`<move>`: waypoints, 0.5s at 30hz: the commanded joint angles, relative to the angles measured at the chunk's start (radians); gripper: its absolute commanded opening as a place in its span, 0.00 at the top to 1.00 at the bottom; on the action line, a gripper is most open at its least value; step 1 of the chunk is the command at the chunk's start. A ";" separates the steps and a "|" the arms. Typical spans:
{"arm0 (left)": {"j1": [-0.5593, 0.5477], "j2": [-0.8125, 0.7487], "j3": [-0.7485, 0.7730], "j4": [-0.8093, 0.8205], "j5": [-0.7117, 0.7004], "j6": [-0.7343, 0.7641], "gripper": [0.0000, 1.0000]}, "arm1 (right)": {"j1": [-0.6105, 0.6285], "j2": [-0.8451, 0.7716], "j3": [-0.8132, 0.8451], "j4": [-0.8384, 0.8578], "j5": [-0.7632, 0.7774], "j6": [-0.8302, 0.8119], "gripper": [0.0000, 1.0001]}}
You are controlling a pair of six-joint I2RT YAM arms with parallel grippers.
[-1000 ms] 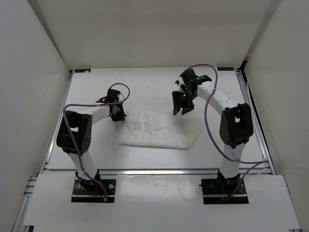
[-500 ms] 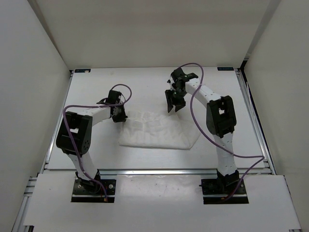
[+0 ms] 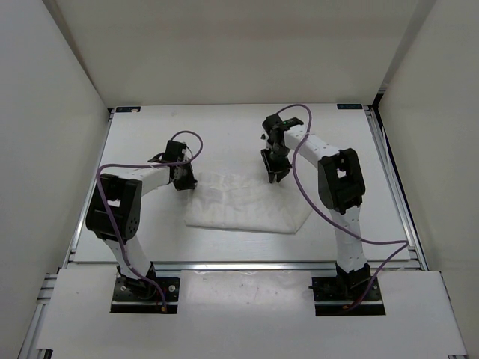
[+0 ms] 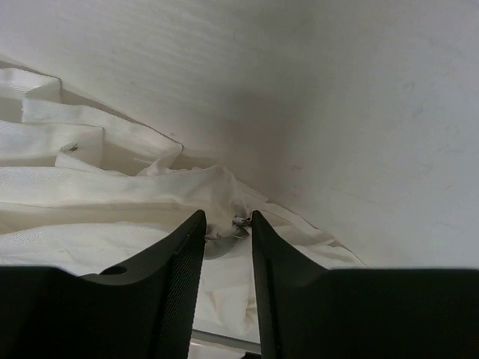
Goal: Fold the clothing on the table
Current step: Fold the skirt
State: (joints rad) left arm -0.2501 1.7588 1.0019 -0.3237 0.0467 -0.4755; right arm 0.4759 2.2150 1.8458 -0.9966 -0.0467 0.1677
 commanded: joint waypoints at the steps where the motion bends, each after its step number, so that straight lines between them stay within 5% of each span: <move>1: 0.003 -0.027 -0.040 -0.054 0.012 0.003 1.00 | 0.001 -0.054 -0.014 -0.074 0.042 -0.016 0.65; 4: 0.011 -0.027 -0.043 -0.060 0.010 0.000 1.00 | 0.007 -0.077 -0.034 -0.082 0.073 -0.008 0.79; 6: 0.011 -0.030 -0.045 -0.057 0.008 0.002 1.00 | 0.003 -0.104 -0.037 -0.083 0.082 -0.005 0.98; 15: 0.017 -0.032 -0.062 -0.055 0.008 0.009 1.00 | -0.085 -0.176 -0.088 -0.093 0.053 0.016 1.00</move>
State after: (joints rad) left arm -0.2337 1.7470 0.9813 -0.3065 0.0669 -0.4793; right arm 0.4358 2.1101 1.7763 -1.0641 0.0109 0.1761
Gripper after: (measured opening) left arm 0.020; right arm 0.034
